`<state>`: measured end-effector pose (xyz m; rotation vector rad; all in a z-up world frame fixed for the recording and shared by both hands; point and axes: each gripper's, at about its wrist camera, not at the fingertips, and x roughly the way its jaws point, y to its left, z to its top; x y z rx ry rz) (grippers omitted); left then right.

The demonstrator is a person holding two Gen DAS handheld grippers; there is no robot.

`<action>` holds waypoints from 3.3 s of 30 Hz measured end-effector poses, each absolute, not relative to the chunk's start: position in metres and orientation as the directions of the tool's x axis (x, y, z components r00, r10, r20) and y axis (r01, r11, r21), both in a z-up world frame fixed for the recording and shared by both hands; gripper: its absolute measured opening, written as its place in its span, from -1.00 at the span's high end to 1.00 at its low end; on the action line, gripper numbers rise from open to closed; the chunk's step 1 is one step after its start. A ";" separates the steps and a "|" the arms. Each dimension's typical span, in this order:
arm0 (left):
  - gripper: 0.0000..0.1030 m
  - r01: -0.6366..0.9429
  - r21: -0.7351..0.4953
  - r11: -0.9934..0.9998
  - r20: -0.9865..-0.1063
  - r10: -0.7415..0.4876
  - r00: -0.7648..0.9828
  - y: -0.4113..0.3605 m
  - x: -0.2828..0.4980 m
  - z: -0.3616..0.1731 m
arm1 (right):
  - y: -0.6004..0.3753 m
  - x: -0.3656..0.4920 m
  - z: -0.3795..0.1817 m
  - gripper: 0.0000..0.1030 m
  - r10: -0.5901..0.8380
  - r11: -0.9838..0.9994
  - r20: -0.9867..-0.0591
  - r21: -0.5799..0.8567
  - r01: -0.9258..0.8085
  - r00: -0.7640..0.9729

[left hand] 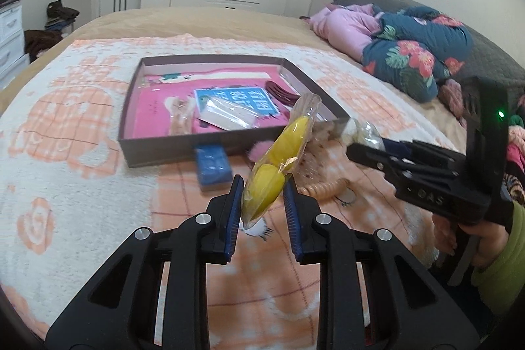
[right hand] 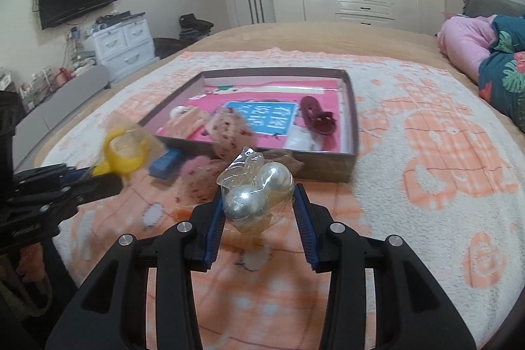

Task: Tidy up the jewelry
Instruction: 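Carry the yellow ties with the left tool while the right carries the pearls over the box, then lower the yellow ties into the box and open the left tool while the right releases the pearls there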

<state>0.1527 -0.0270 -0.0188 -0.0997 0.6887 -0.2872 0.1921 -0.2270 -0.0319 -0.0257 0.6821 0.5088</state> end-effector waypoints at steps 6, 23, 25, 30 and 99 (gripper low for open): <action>0.66 0.172 -0.206 0.963 -0.608 -0.264 0.749 -0.009 0.158 -0.018 | -0.210 0.188 -0.025 0.25 0.470 0.855 -0.605 0.132 -0.501 0.643; 0.66 0.086 -0.226 0.970 -0.583 -0.205 0.786 0.021 0.170 -0.012 | -0.185 0.203 -0.010 0.25 0.506 0.827 -0.587 0.122 -0.549 0.632; 0.66 0.078 -0.224 0.971 -0.578 -0.197 0.792 0.023 0.172 -0.010 | -0.185 0.207 -0.008 0.25 0.507 0.828 -0.584 0.125 -0.547 0.634; 0.66 0.066 -0.228 0.971 -0.569 -0.188 0.801 0.025 0.182 -0.005 | -0.183 0.221 -0.001 0.25 0.510 0.829 -0.572 0.128 -0.544 0.642; 0.65 -0.067 -0.155 0.986 -0.716 -0.066 0.695 0.031 0.330 -0.035 | -0.189 0.323 -0.025 -0.06 0.416 0.882 -0.663 0.126 -0.455 0.623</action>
